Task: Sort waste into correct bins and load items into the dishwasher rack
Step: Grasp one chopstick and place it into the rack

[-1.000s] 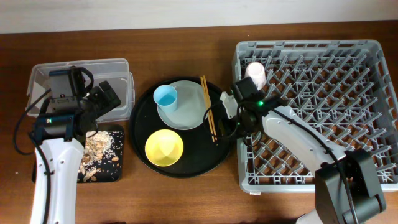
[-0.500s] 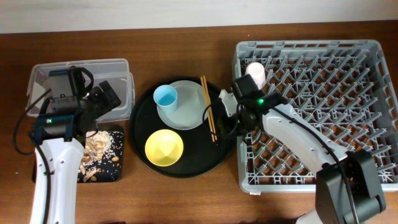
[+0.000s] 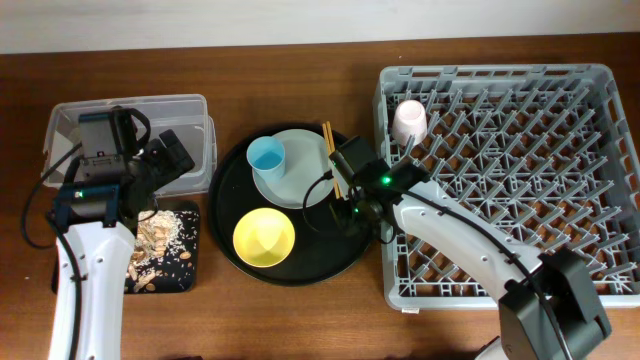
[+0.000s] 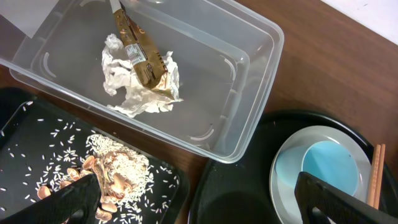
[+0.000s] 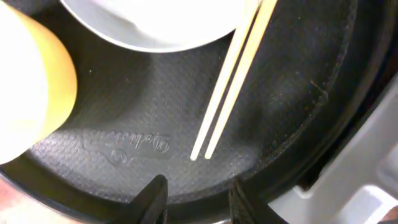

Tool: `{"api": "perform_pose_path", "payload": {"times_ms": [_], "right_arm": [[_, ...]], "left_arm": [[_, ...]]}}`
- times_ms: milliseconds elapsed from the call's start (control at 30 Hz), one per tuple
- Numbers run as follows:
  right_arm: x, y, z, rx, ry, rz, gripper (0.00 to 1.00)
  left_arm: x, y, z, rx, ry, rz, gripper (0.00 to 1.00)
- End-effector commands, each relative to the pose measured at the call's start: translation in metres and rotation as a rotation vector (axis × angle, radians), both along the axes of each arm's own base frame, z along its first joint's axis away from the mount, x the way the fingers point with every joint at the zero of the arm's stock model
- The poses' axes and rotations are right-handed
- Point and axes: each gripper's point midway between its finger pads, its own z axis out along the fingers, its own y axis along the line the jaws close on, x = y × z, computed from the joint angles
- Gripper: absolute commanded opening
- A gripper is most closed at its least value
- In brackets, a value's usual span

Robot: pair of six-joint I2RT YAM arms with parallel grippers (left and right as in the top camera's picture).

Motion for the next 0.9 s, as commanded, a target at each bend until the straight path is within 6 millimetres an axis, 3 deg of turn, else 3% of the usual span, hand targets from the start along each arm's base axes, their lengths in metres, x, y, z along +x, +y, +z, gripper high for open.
{"api": "perform_pose_path", "payload": {"times_ms": [0, 233, 400, 533, 600, 667, 767, 867], "right_arm": [[-0.002, -0.003, -0.018, -0.033, 0.011, -0.011, 0.34], [0.021, 0.01, -0.035, -0.011, -0.045, -0.016, 0.35], [0.032, 0.017, -0.067, -0.017, -0.038, -0.015, 0.35], [0.035, 0.019, -0.068, -0.011, -0.048, -0.016, 0.3], [0.034, 0.019, -0.062, -0.008, -0.051, -0.016, 0.29], [0.036, 0.02, -0.031, 0.03, -0.105, -0.017, 0.17], [0.037, 0.021, -0.003, 0.065, -0.154, -0.018, 0.04], [0.034, 0.019, 0.01, 0.074, -0.167, -0.019, 0.04]], "left_arm": [[0.002, 0.001, 0.007, 0.002, -0.019, -0.003, 0.99], [0.002, 0.001, 0.007, 0.002, -0.019, -0.003, 0.99], [0.002, 0.001, 0.007, 0.002, -0.019, -0.003, 0.99], [0.002, 0.001, 0.007, 0.002, -0.019, -0.003, 0.99], [0.002, 0.001, 0.007, 0.002, -0.019, -0.003, 0.99], [0.002, 0.001, 0.007, 0.002, -0.019, -0.003, 0.99], [0.002, 0.001, 0.007, 0.002, -0.019, -0.003, 0.99], [0.002, 0.001, 0.007, 0.002, -0.019, -0.003, 0.99]]}}
